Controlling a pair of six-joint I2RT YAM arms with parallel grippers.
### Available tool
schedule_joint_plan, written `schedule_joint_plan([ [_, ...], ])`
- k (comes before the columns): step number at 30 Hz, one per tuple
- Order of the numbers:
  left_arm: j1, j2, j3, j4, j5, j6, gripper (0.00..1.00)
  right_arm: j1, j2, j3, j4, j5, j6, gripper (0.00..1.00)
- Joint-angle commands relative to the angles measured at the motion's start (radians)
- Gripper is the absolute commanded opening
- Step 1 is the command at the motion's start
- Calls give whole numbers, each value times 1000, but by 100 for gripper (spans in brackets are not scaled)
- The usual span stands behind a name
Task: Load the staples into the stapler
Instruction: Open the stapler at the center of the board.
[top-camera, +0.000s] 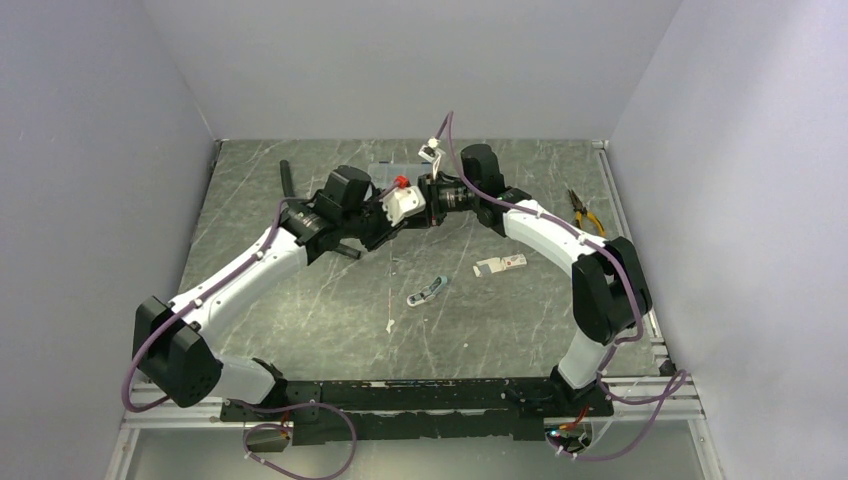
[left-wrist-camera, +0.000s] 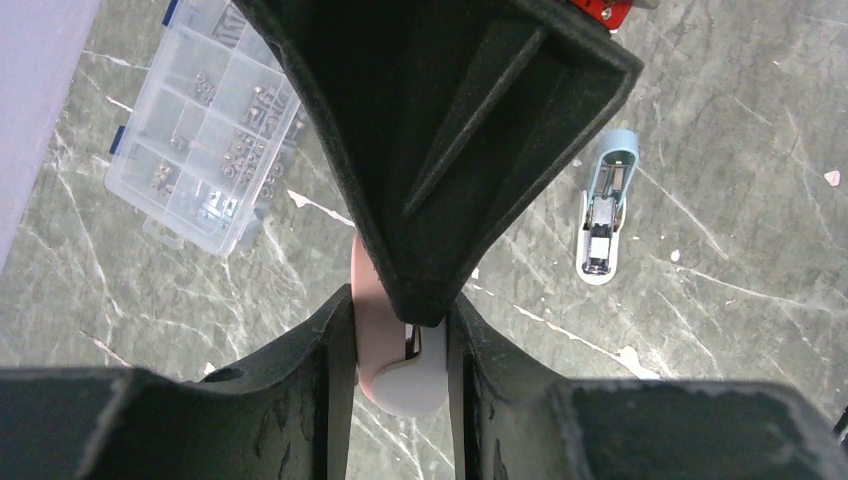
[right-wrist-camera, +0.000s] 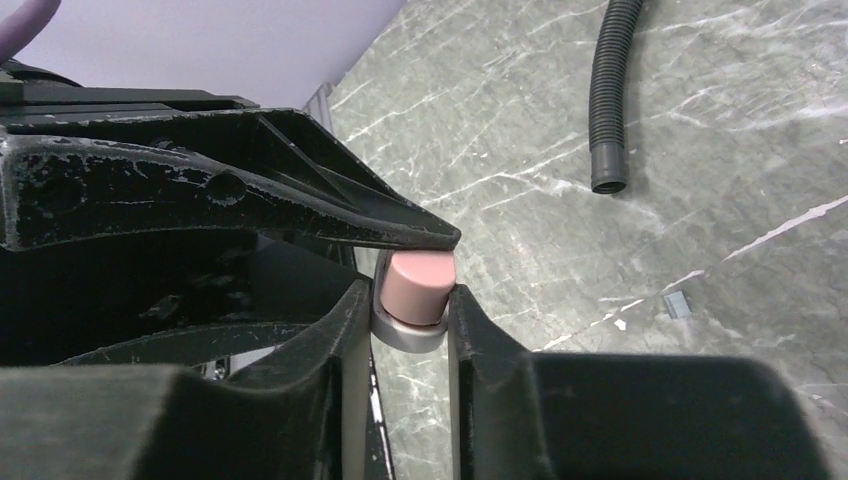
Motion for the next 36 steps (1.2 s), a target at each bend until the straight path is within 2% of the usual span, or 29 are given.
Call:
schedule_joint_plan([
  [1,0,-27,-12,59,-19,-15,3,6,-9,14,-16,-55,-72,17],
  [2,0,-30,-14,52,-6,-13,6,3,-18,15,-25,-51,-95,10],
  [4,2,-38,-14,30,35,-6,20,0,-36,19,-80,-36,-150,0],
  [7,4,-46,-6,-1,100,8,50,-6,-64,22,-137,-14,-250,0],
  [11,29,-43,18,-48,169,25,68,-7,-112,13,-220,12,-391,0],
  [17,87,-26,113,-166,287,65,74,-6,-205,-71,-259,49,-562,0],
  [22,101,-3,128,-185,439,72,84,-6,-258,-117,-229,52,-584,0],
  [26,103,39,133,-193,585,95,84,-6,-279,-109,-249,44,-614,0],
  [30,106,110,188,-269,734,167,85,-7,-299,-115,-253,33,-639,0],
  [36,130,171,227,-307,805,224,78,-6,-322,-117,-294,-2,-706,0],
])
